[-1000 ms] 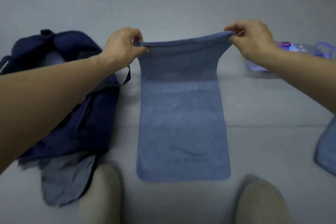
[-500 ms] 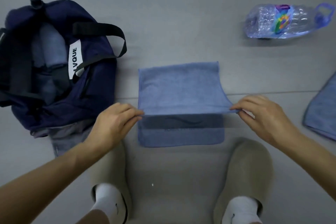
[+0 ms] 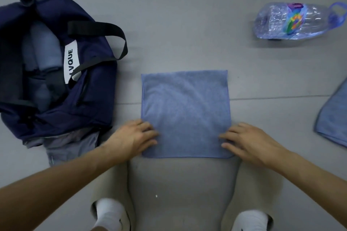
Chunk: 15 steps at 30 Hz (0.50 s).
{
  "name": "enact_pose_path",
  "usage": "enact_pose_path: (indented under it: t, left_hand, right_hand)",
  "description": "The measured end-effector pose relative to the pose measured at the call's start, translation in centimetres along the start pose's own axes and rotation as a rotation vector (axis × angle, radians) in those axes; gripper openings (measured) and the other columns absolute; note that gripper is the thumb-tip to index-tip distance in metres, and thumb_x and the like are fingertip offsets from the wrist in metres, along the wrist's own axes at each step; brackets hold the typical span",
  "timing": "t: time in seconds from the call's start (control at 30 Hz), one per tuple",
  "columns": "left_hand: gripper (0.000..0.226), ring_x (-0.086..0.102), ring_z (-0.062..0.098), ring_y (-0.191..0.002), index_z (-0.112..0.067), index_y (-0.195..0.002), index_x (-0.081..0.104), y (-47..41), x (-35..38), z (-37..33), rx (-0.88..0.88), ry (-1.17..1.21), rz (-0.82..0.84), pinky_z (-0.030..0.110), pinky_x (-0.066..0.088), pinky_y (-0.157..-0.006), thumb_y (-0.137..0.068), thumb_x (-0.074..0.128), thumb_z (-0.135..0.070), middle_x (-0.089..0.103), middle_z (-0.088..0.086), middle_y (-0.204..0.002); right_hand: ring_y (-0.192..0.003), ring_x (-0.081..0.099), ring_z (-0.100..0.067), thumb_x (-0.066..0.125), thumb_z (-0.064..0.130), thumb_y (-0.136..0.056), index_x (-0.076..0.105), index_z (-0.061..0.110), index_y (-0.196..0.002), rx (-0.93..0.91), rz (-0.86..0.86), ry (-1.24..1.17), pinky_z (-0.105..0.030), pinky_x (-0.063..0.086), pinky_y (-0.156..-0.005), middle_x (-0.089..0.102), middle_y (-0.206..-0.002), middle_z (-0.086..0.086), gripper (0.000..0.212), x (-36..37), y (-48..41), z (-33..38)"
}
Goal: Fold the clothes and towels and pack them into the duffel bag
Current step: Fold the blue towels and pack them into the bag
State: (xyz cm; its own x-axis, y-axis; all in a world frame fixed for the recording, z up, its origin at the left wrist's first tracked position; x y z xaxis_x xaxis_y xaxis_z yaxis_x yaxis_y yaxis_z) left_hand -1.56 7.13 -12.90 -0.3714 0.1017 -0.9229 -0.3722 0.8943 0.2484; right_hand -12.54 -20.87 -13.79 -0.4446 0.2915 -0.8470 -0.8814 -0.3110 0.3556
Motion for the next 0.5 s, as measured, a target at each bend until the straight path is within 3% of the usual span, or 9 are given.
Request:
enact_pose_path:
  t: [0.07, 0.13, 0.23, 0.27, 0.33, 0.5]
  left_hand:
    - [0.043, 0.068, 0.032, -0.093, -0.013, -0.122, 0.071, -3.0, -2.3, 2.1, -0.060, -0.027, -0.130, 0.039, 0.059, -0.082, -0.102, 0.042, -0.037, 0.069, 0.009, -0.115]
    - [0.049, 0.063, 0.038, -0.117, -0.007, -0.137, 0.060, -6.1, -3.4, 3.8, -0.115, -0.048, -0.123, 0.046, 0.055, -0.097, -0.103, 0.035, -0.032, 0.061, 0.017, -0.135]
    - [0.061, 0.018, 0.034, -0.153, -0.013, -0.160, 0.017, -9.5, -1.7, 5.9, -0.246, 0.003, 0.067, 0.049, 0.022, -0.124, -0.106, 0.026, -0.040, 0.016, 0.013, -0.167]
    - [0.066, 0.002, 0.030, -0.156, -0.020, -0.161, 0.001, -10.2, -0.8, 6.8, -0.306, 0.008, 0.130, 0.048, 0.011, -0.126, -0.105, 0.024, -0.046, -0.001, 0.008, -0.169]
    - [0.072, -0.012, 0.027, -0.155, -0.027, -0.159, -0.013, -11.1, 0.0, 8.6, -0.397, 0.024, 0.170, 0.049, 0.001, -0.126, -0.101, 0.018, -0.058, -0.014, 0.004, -0.168]
    - [0.078, -0.013, 0.029, -0.155, -0.028, -0.159, -0.014, -12.0, -0.1, 13.3, -0.401, -0.122, 0.198, 0.053, -0.001, -0.125, -0.094, -0.001, -0.069, -0.016, 0.007, -0.168]
  right_hand:
    - [-0.099, 0.066, -0.025, 0.038, 0.049, -0.097, 0.069, 0.026, -0.124, 0.007, -0.144, 0.040, -0.034, 0.055, -0.087, 0.069, -0.119, 0.001, 0.047, -2.9, -2.7, -0.9]
    - [-0.121, 0.060, -0.034, 0.034, 0.048, -0.098, 0.059, 0.021, -0.139, 0.043, -0.162, 0.102, -0.042, 0.051, -0.100, 0.059, -0.140, -0.010, 0.055, -4.5, -6.1, -2.2]
    - [-0.151, 0.022, -0.032, 0.013, 0.062, -0.094, 0.021, 0.025, -0.159, 0.130, 0.014, 0.155, -0.050, 0.027, -0.120, 0.019, -0.165, -0.009, 0.075, -4.7, -10.8, -4.5]
    - [-0.154, 0.009, -0.029, 0.004, 0.067, -0.090, 0.008, 0.029, -0.160, 0.160, 0.064, 0.180, -0.050, 0.017, -0.123, 0.006, -0.168, -0.005, 0.080, -4.4, -11.8, -5.4]
    - [-0.155, -0.006, -0.024, -0.008, 0.073, -0.083, -0.009, 0.034, -0.158, 0.186, 0.118, 0.226, -0.051, 0.003, -0.124, -0.008, -0.168, 0.002, 0.085, -4.0, -13.0, -7.1]
    - [-0.154, -0.011, -0.024, -0.009, 0.074, -0.086, -0.020, 0.043, -0.152, 0.219, 0.127, 0.316, -0.059, -0.002, -0.120, -0.013, -0.167, 0.007, 0.074, -4.6, -14.6, -10.5]
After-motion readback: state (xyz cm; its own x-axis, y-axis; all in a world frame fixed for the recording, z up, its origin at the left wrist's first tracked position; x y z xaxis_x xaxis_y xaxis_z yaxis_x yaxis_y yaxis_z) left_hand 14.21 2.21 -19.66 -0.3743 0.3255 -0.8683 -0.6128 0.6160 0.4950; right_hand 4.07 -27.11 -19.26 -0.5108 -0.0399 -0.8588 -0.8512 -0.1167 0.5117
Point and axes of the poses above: each hand's wrist, its own y-axis away from the middle knuckle, its own x-axis out of the palm, z = x × y, the point moved 8 cm from there along -y, towards the middle knuckle
